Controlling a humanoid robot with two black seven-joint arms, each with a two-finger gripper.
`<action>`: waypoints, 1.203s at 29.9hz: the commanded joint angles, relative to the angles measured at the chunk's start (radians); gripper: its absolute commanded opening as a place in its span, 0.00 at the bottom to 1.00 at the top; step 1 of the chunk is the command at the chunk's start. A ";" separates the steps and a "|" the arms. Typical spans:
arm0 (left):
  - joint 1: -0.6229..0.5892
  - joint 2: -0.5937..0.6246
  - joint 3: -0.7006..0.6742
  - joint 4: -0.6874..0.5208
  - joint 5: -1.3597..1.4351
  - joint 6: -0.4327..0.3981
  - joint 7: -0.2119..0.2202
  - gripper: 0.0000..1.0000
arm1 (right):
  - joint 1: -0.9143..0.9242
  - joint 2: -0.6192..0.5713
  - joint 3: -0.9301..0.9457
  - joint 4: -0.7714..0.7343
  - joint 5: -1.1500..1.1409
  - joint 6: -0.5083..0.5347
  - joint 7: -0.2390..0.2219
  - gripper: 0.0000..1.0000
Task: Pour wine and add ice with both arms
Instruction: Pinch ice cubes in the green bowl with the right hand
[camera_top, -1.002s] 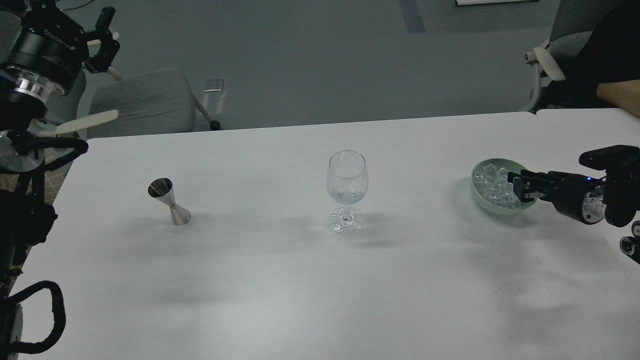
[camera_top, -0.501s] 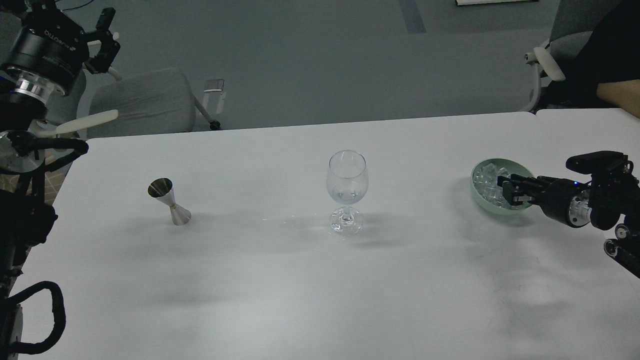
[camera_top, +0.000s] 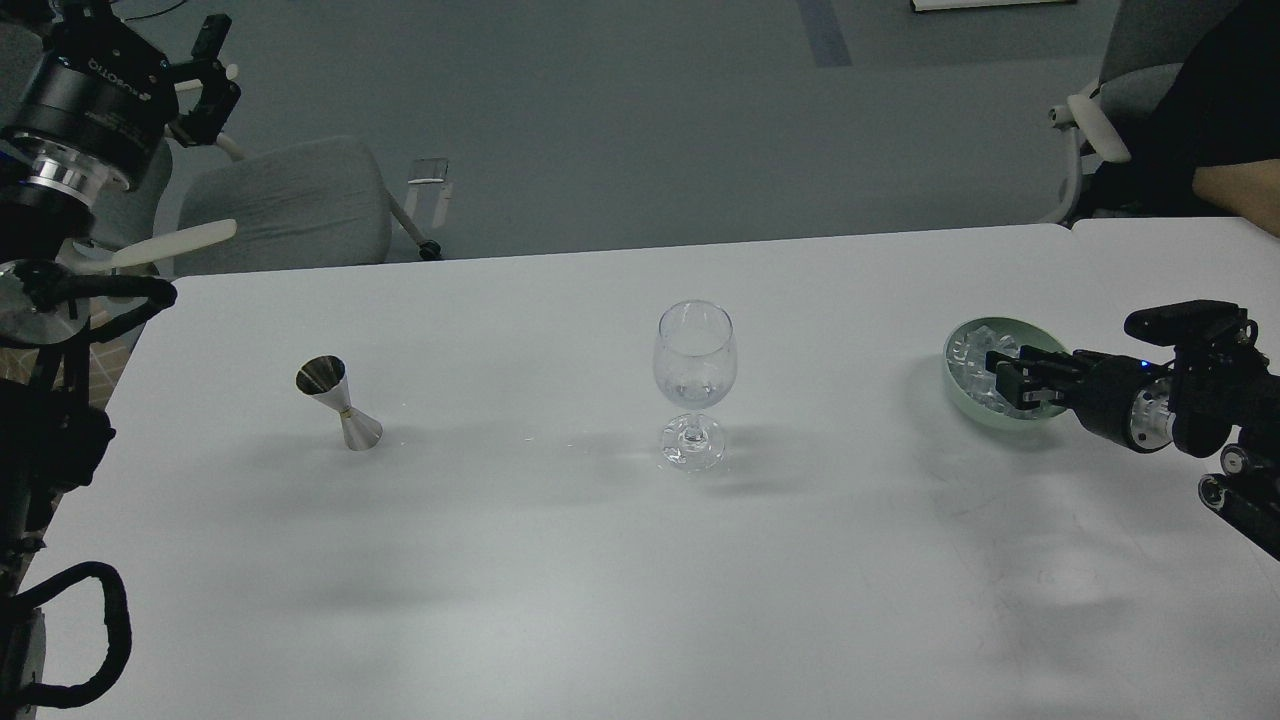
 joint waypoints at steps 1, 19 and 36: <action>0.002 0.000 0.000 0.000 0.000 0.000 0.000 0.98 | 0.000 0.007 -0.002 -0.003 0.001 0.000 0.000 0.47; 0.005 0.001 0.000 0.000 0.000 0.000 -0.002 0.98 | 0.015 0.021 0.000 -0.014 0.003 0.019 0.002 0.33; 0.005 0.000 -0.002 0.000 0.000 0.000 0.000 0.98 | 0.017 0.012 0.000 0.014 0.004 0.028 0.000 0.00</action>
